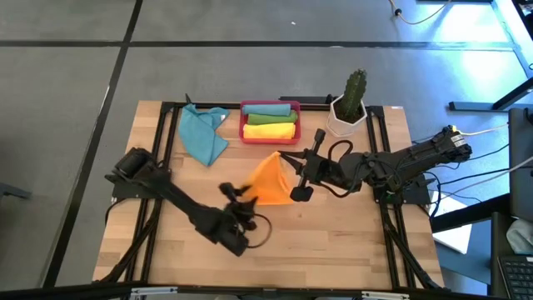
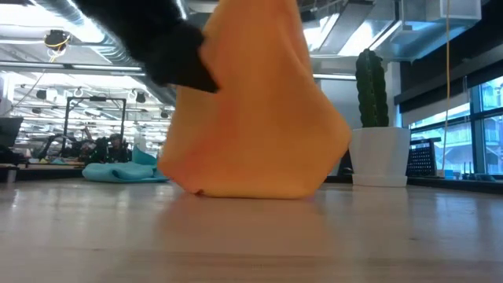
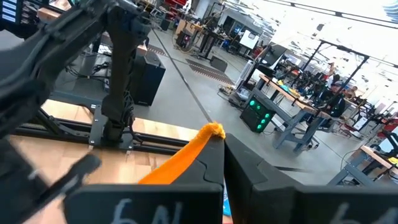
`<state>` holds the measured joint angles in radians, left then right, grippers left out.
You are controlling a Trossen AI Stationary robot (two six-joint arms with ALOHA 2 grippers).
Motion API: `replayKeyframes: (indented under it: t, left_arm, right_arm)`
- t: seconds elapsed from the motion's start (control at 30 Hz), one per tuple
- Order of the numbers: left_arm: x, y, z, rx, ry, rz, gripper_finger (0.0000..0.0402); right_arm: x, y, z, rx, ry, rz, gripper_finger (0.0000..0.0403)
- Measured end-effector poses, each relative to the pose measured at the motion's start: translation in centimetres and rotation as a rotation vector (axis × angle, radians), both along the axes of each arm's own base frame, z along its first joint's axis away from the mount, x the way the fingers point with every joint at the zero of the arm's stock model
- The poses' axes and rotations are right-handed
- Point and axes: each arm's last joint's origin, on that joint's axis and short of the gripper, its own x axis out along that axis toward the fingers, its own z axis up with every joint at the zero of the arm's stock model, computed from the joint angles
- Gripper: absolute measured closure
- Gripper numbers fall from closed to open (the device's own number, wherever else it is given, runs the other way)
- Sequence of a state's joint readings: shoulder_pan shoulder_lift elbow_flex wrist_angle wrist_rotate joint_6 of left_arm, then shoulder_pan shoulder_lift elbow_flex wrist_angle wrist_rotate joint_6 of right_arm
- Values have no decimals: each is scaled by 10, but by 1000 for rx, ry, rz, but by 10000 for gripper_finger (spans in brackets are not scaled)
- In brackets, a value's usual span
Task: Roll microfiber towels into tight, uniform cylinder then place into a basket
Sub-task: Roll the orange towel
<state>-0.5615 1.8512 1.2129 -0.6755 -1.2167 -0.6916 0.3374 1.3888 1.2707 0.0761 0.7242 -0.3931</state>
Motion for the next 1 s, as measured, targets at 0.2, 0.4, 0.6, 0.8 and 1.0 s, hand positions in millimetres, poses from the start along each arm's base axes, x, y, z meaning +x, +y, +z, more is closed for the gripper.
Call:
replayKeyframes:
  t: [0.2,0.4,0.6,0.8,1.0]
  left_arm:
    - [-38,23,14,-9,2,168,186]
    - [-53,32,22,-3,-27,255,186]
    - [-53,21,18,-95,-69,248,186]
    - [-52,-9,17,-218,-315,155,186]
    - [-31,-22,17,-265,-383,82,186]
  right_arm:
    - [-1,4,0,2,-5,12,400]
    - [-2,8,1,4,-8,26,400]
    - [-2,8,1,9,-10,28,400]
    - [-2,8,1,20,-14,26,400]
    - [-2,8,1,20,-14,26,400]
